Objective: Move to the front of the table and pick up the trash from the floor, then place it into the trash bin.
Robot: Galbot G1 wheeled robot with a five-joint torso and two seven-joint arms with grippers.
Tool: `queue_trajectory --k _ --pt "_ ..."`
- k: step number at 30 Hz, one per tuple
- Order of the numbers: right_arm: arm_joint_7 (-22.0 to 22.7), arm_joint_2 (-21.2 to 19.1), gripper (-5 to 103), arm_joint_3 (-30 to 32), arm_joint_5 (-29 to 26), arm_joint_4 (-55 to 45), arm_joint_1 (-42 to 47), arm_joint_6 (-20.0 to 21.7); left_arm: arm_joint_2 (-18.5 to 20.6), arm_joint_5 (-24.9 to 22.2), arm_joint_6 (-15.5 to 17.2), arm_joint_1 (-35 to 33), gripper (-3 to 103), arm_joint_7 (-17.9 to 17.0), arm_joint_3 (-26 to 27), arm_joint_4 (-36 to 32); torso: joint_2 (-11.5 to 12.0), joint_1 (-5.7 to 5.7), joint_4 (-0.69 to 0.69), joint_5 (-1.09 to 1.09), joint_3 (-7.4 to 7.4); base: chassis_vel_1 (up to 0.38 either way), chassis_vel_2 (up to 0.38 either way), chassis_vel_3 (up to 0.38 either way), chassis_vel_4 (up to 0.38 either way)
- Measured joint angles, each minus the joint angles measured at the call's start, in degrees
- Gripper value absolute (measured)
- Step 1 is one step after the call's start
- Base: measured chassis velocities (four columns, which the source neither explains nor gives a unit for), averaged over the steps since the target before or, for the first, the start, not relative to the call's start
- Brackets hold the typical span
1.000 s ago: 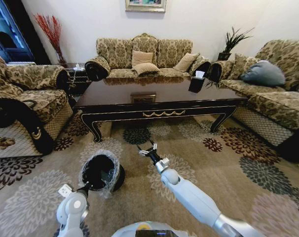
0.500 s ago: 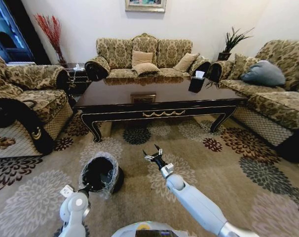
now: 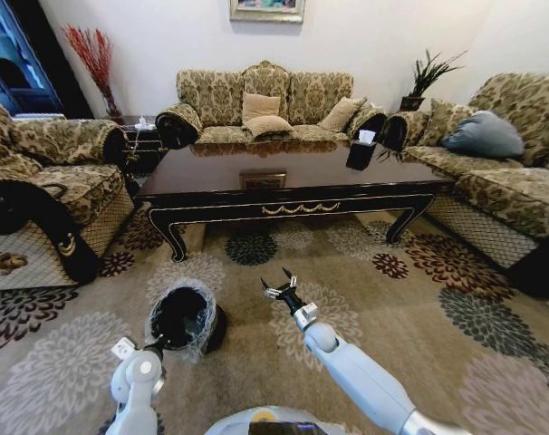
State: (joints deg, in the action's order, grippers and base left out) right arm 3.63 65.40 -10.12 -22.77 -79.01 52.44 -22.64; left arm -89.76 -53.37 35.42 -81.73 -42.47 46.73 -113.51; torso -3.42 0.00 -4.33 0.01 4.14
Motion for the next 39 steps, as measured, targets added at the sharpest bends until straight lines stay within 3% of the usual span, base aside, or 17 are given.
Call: queue_trajectory --k 1,3,7,9,13,15,17,19,20,23,25,28,29,31,33,36,39 --pt "0.0 -0.1 100 0.1 0.1 0.0 0.2 0.0 0.2 0.4 -0.2 -0.2 19 0.4 0.0 -0.4 0.0 0.0 0.01 0.01 0.0 0.0 0.0 0.0 0.0" --pt "0.0 -0.1 100 0.2 0.2 -0.1 0.3 0.0 0.3 0.6 -0.2 -0.3 19 0.5 0.0 -0.6 0.0 0.0 0.01 0.01 0.0 0.0 0.0 0.0 0.0" --pt "0.0 -0.2 100 0.6 0.5 -0.3 0.7 -0.1 0.8 3.9 -1.5 -1.4 41 2.3 -0.2 -2.1 0.0 0.0 0.02 -0.01 0.0 0.0 0.0 0.0 0.0" --pt "0.0 -0.2 100 0.7 0.5 -0.3 0.8 -0.1 0.9 4.6 -1.8 -1.5 41 2.6 -0.2 -2.3 0.0 0.0 0.02 -0.01 0.0 0.0 0.0 0.0 0.0" --pt "0.0 -0.3 100 1.4 0.6 -0.8 1.3 -0.1 1.6 10.0 -4.0 -3.3 62 5.0 -0.1 -5.9 0.0 0.0 0.02 -0.01 0.0 0.0 0.0 0.0 0.0" --pt "0.0 -0.3 100 1.7 0.6 -1.0 1.5 -0.1 1.7 11.0 -4.2 -3.9 62 5.5 -0.1 -6.9 0.0 0.0 0.02 -0.01 0.0 0.0 0.0 0.0 0.0" --pt "0.2 -0.5 100 3.3 -0.3 -1.7 2.1 -0.1 2.4 15.7 -5.2 -6.0 78 7.6 0.1 -10.5 0.0 0.0 0.02 0.0 0.0 0.0 0.0 0.0 0.0" --pt "0.4 -0.6 100 3.8 -0.8 -2.1 2.3 0.0 2.7 17.6 -5.6 -6.7 78 8.5 0.2 -11.5 0.0 0.0 0.02 -0.01 0.0 0.0 0.0 0.0 0.0" --pt "0.6 -0.7 100 4.2 -1.0 -2.3 2.4 0.2 2.9 18.8 -5.9 -7.3 84 9.0 0.3 -12.1 0.0 0.0 0.02 0.0 0.0 0.0 0.0 0.0 0.0" --pt "3.9 -2.7 100 8.0 -1.7 -5.9 4.0 3.0 4.8 26.4 -12.4 -11.1 98 13.9 0.5 -16.5 0.0 0.0 0.02 -0.01 0.0 0.0 0.0 0.0 0.0" --pt "4.5 -3.2 100 8.8 -1.5 -6.7 4.4 3.4 5.2 28.1 -14.3 -11.9 98 15.4 0.5 -17.0 0.0 0.0 0.02 -0.01 0.0 0.0 0.0 0.0 0.0" --pt "6.2 -5.8 100 13.9 0.2 -12.9 7.8 4.8 7.2 41.3 -26.1 -16.5 100 25.2 1.3 -18.1 0.0 0.0 0.02 0.01 0.0 0.0 0.0 0.0 0.0" --pt "6.2 -5.8 100 13.9 0.2 -12.9 7.8 4.8 7.2 41.3 -26.1 -16.5 100 25.2 1.3 -18.1 0.0 0.0 0.02 0.01 0.0 0.0 0.0 0.0 0.0" --pt "6.2 -7.6 100 19.4 1.4 -18.8 11.9 5.2 7.0 49.7 -35.2 -18.9 100 30.6 1.3 -18.0 0.0 0.0 0.03 0.0 0.0 0.0 0.0 0.0 0.0" --pt "6.3 -8.6 100 23.4 1.4 -22.8 15.3 5.8 5.8 52.9 -38.9 -19.7 100 31.8 0.8 -18.3 0.0 0.0 0.02 -0.01 0.0 0.0 0.0 0.0 0.0" --pt "9.3 -10.3 100 28.2 0.8 -28.9 20.1 7.0 3.7 54.8 -41.3 -20.0 100 32.1 -0.6 -19.7 0.0 0.0 0.0 0.01 0.0 0.0 0.0 0.0 0.0" --pt "10.9 -11.1 100 30.5 0.1 -31.9 22.2 7.6 2.9 54.9 -41.3 -20.2 100 32.1 -1.1 -20.5 0.0 0.0 0.0 0.01 0.0 0.0 0.0 0.0 0.0"
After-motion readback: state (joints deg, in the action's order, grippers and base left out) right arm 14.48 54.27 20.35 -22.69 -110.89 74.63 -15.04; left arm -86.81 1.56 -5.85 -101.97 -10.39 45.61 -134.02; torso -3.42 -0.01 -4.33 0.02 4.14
